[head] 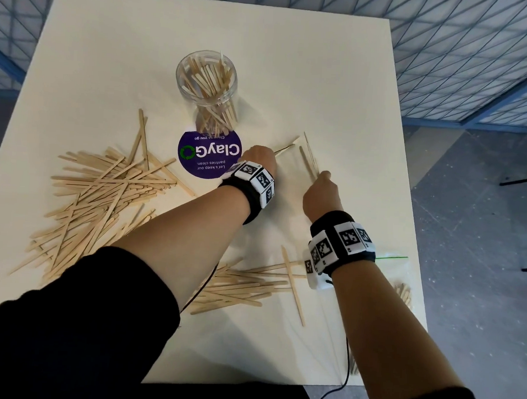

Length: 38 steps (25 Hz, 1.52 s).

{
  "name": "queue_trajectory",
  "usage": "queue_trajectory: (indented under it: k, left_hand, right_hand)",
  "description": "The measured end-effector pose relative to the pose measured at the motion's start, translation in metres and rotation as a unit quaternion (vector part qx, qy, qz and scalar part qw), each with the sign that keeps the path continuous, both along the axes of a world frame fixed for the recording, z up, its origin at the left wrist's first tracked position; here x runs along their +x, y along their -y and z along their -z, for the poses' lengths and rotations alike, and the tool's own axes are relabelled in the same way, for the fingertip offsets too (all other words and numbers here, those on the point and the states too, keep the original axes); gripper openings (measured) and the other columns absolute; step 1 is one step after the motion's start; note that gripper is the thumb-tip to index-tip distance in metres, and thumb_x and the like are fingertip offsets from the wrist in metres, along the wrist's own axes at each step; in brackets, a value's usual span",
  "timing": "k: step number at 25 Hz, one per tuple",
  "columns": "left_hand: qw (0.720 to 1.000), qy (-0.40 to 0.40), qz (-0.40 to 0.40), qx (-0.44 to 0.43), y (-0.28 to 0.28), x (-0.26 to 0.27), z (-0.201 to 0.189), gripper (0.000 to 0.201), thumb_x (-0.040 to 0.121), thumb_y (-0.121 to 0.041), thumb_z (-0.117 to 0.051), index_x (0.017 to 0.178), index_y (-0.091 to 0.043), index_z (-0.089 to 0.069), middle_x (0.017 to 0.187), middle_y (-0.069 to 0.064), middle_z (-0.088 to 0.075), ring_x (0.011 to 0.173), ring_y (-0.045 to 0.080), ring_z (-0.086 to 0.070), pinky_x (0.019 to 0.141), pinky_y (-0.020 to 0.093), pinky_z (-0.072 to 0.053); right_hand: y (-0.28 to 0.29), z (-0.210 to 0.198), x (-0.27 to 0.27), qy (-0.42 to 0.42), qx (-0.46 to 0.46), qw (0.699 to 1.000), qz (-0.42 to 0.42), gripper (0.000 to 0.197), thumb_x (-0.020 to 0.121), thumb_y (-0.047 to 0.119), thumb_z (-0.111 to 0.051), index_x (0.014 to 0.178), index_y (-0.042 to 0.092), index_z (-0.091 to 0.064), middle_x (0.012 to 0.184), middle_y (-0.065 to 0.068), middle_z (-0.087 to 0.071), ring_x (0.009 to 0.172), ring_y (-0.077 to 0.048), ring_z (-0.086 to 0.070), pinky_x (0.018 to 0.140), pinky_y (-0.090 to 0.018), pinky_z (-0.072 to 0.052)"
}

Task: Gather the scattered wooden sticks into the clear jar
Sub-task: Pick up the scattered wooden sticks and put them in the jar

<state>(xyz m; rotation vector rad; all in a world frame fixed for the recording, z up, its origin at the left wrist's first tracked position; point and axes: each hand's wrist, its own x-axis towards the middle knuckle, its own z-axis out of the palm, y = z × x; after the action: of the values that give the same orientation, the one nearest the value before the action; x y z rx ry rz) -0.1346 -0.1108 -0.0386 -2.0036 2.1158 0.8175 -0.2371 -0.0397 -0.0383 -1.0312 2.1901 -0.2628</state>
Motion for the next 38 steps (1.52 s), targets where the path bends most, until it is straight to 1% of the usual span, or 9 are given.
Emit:
queue_trajectory:
  k: [6,9,12,15,21,28,30,33,38]
  left_hand:
    - [0.994,-0.087,-0.063,0.034,0.000,0.020,-0.018,0.037,0.091,0.001,-0.036,0.128,0.000,-0.036,0.133,0.020,-0.050,0.124,0.034,-0.049,0.100,0.039,-0.040]
    - [0.975,-0.203,-0.082,0.035,-0.006,0.040,-0.036,0.027,0.096,-0.006,-0.034,0.119,-0.005,-0.048,0.119,0.014,-0.058,0.110,0.027,-0.055,0.092,0.035,-0.039]
    - [0.894,-0.390,-0.181,0.129,-0.013,0.058,-0.046,0.031,0.100,-0.018,-0.024,0.090,-0.021,-0.053,0.067,0.000,-0.039,0.055,0.012,-0.035,0.055,0.027,-0.032]
    - [0.827,-0.491,-0.233,0.141,-0.012,0.076,-0.059,0.035,0.098,-0.009,-0.026,0.080,-0.021,-0.053,0.061,-0.002,-0.032,0.045,0.007,-0.029,0.041,0.017,-0.023]
    - [0.706,-0.602,-0.366,0.075,0.022,0.107,-0.098,0.029,0.099,-0.009,-0.039,0.077,-0.016,-0.055,0.073,-0.002,-0.053,0.063,0.006,-0.052,0.055,0.018,-0.044]
    - [0.658,-0.666,-0.345,-0.069,0.076,0.116,-0.125,0.037,0.096,0.009,-0.028,0.080,-0.020,-0.044,0.077,-0.001,-0.052,0.069,0.010,-0.055,0.061,0.022,-0.044]
    - [0.668,-0.664,-0.323,-0.091,0.085,0.113,-0.123,0.036,0.094,0.011,-0.028,0.078,-0.018,-0.043,0.075,0.000,-0.053,0.069,0.010,-0.056,0.063,0.020,-0.044]
    - [0.748,-0.592,-0.277,-0.115,0.091,0.110,-0.105,0.036,0.091,0.011,-0.033,0.074,-0.019,-0.043,0.075,-0.002,-0.058,0.071,0.010,-0.058,0.067,0.019,-0.045]
    - [0.815,-0.521,-0.221,-0.124,0.094,0.112,-0.074,0.038,0.089,0.009,-0.039,0.071,-0.024,-0.046,0.073,-0.005,-0.058,0.073,0.007,-0.057,0.070,0.015,-0.044]
  right_hand:
    - [-0.013,-0.005,0.011,0.066,-0.031,0.997,0.041,0.030,0.098,0.013,-0.029,0.119,-0.005,-0.042,0.122,-0.027,-0.055,0.110,-0.041,-0.053,0.081,-0.035,-0.041]
    - [-0.012,-0.016,0.025,0.093,-0.056,0.992,0.060,0.045,0.101,0.028,-0.022,0.119,-0.006,-0.046,0.123,-0.026,-0.055,0.113,-0.038,-0.051,0.085,-0.034,-0.038]
    - [-0.002,-0.025,0.039,0.130,-0.125,0.981,0.069,0.037,0.100,0.016,-0.024,0.112,-0.009,-0.050,0.112,-0.023,-0.058,0.105,-0.035,-0.053,0.076,-0.027,-0.034]
    - [0.013,-0.038,0.053,0.191,-0.180,0.962,0.079,0.025,0.096,0.006,-0.030,0.097,0.000,-0.054,0.085,-0.006,-0.052,0.079,-0.023,-0.045,0.064,-0.028,-0.033]
    - [0.051,-0.078,0.075,0.312,-0.247,0.914,0.080,0.031,0.093,0.005,-0.037,0.072,0.022,-0.053,0.063,0.003,-0.043,0.057,-0.011,-0.040,0.053,-0.020,-0.037]
    - [0.107,-0.122,0.094,0.409,-0.350,0.838,0.089,0.019,0.092,-0.002,-0.046,0.086,0.011,-0.059,0.065,-0.002,-0.049,0.059,-0.014,-0.047,0.061,-0.019,-0.044]
    - [0.123,-0.130,0.100,0.425,-0.373,0.819,0.097,0.015,0.091,-0.003,-0.048,0.093,0.006,-0.060,0.065,-0.003,-0.051,0.060,-0.013,-0.050,0.061,-0.019,-0.045]
    - [0.142,-0.129,0.109,0.432,-0.383,0.809,0.111,0.015,0.091,-0.003,-0.050,0.099,0.005,-0.060,0.067,-0.002,-0.053,0.061,-0.012,-0.052,0.062,-0.017,-0.047]
    - [0.160,-0.107,0.125,0.398,-0.387,0.827,0.092,0.028,0.095,0.001,-0.041,0.075,0.019,-0.050,0.068,0.000,-0.046,0.060,-0.011,-0.047,0.054,-0.014,-0.043]
